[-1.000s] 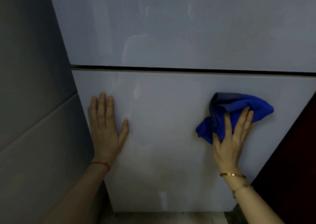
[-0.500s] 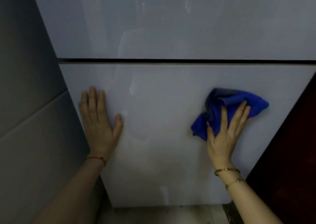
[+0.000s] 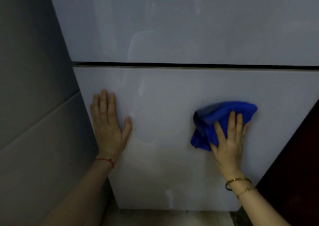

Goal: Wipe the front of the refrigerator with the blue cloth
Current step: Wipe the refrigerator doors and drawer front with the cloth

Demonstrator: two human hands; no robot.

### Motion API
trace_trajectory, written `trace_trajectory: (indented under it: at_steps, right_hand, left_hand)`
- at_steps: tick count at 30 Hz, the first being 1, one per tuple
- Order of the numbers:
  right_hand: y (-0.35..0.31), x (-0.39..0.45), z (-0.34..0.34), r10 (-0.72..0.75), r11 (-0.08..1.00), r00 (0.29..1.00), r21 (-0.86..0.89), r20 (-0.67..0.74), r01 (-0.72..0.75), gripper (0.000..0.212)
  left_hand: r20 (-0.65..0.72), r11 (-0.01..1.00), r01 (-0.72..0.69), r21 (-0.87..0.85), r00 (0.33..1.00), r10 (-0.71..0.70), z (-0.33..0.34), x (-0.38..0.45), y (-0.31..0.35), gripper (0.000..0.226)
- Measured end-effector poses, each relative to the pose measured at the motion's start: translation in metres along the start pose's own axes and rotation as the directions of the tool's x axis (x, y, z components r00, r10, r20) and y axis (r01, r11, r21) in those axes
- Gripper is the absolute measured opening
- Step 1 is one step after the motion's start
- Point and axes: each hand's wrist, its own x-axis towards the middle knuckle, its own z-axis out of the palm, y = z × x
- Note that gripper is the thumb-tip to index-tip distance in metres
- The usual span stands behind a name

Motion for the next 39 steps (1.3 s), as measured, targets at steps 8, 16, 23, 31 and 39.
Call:
trace_trajectory:
  at_steps: [8, 16, 23, 31, 39]
  right_hand:
    - [-0.094, 0.029, 0.017, -0.238, 0.97, 0.969, 0.067, 0.062, 0.233, 0.073]
    - [0.002, 0.0, -0.016, 0.026, 0.999, 0.997, -0.037, 0.078, -0.023, 0.057]
    - [-0.073, 0.093, -0.017, -0.114, 0.983, 0.993, 0.143, -0.024, 0.117, 0.068]
    - [-0.057, -0.026, -0.002, -0.373, 0.927, 0.894, 0.145, 0.25, 0.346, 0.078]
    - [-0.033, 0.008, -0.118, -0.058, 0.934, 0.802, 0.316, 0.594, -0.166, 0.063]
  left_hand:
    - [0.038, 0.999, 0.008, -0.045, 0.999, -0.006, -0.002, -0.001, 0.0, 0.068]
    - [0.054, 0.999, 0.015, -0.049, 0.998, -0.012, -0.006, 0.0, 0.002, 0.067]
    - [0.076, 0.998, 0.032, -0.057, 0.997, -0.027, -0.01, -0.002, 0.005, 0.069]
    - [0.138, 0.995, 0.056, -0.086, 0.989, -0.044, -0.024, -0.003, 0.016, 0.069]
    - [0.437, 0.935, 0.331, -0.125, 0.865, -0.248, -0.095, 0.005, 0.068, 0.045]
